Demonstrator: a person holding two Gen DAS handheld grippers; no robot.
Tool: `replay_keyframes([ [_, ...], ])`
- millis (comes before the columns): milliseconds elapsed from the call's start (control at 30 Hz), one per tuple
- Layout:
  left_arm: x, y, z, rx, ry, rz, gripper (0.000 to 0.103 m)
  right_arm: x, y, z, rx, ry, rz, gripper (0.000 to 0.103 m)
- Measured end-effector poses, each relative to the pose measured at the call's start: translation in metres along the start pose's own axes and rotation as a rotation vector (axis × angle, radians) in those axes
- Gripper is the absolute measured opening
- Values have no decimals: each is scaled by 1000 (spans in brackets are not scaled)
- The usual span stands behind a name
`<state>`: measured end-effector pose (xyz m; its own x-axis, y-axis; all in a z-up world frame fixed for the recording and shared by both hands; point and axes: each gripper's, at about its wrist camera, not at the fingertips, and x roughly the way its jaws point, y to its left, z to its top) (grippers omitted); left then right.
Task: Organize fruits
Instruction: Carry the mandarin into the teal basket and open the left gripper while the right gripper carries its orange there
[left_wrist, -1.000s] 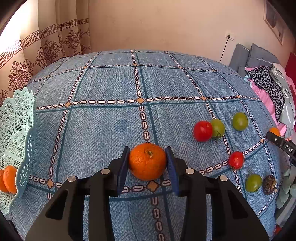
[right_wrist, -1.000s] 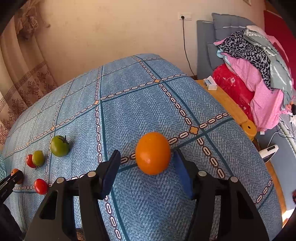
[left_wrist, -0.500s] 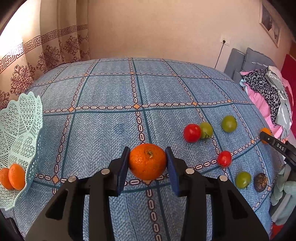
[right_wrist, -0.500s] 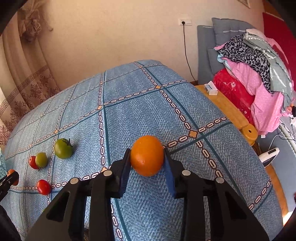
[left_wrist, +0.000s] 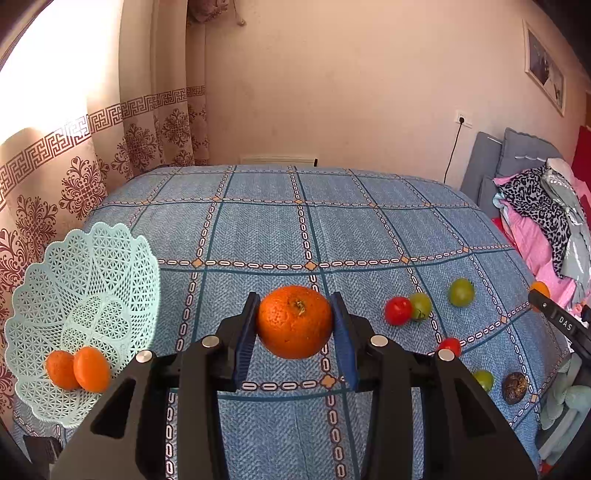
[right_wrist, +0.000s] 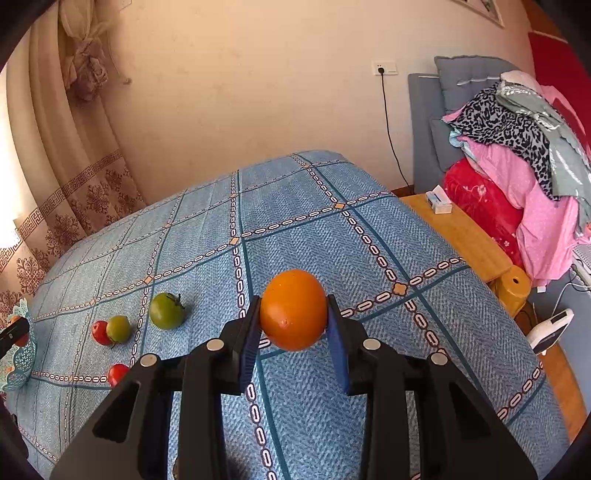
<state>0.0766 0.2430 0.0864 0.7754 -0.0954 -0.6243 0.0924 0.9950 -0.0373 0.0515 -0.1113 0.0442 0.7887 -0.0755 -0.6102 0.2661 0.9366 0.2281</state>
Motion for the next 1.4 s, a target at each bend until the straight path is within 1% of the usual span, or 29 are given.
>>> replay_keyframes([
  [100, -11, 8, 6, -17, -41, 29, 40, -7, 10, 0, -15, -20, 19, 34],
  [233, -19, 23, 12, -39, -76, 82, 40, -19, 31, 0, -69, -47, 45, 34],
  [367, -27, 42, 17, -76, -98, 109, 40, -34, 55, 4, -115, -54, 97, 34],
  [467, -34, 54, 19, -95, -124, 145, 40, -46, 75, 11, -133, -66, 154, 34],
  [733, -50, 87, 23, -145, -180, 252, 40, -67, 153, 16, -227, -96, 285, 34],
  [867, -59, 105, 24, -170, -210, 320, 40, -68, 201, 14, -272, -81, 362, 34],
  [967, -62, 120, 24, -195, -221, 354, 40, -68, 238, 9, -300, -67, 416, 34],
  [1200, -66, 149, 23, -249, -227, 395, 40, -63, 311, -10, -356, -12, 537, 34],
  [1300, -68, 157, 22, -268, -227, 405, 40, -57, 337, -21, -379, 15, 571, 34],
  [1400, -67, 166, 21, -288, -216, 409, 40, -50, 356, -31, -397, 44, 588, 34],
])
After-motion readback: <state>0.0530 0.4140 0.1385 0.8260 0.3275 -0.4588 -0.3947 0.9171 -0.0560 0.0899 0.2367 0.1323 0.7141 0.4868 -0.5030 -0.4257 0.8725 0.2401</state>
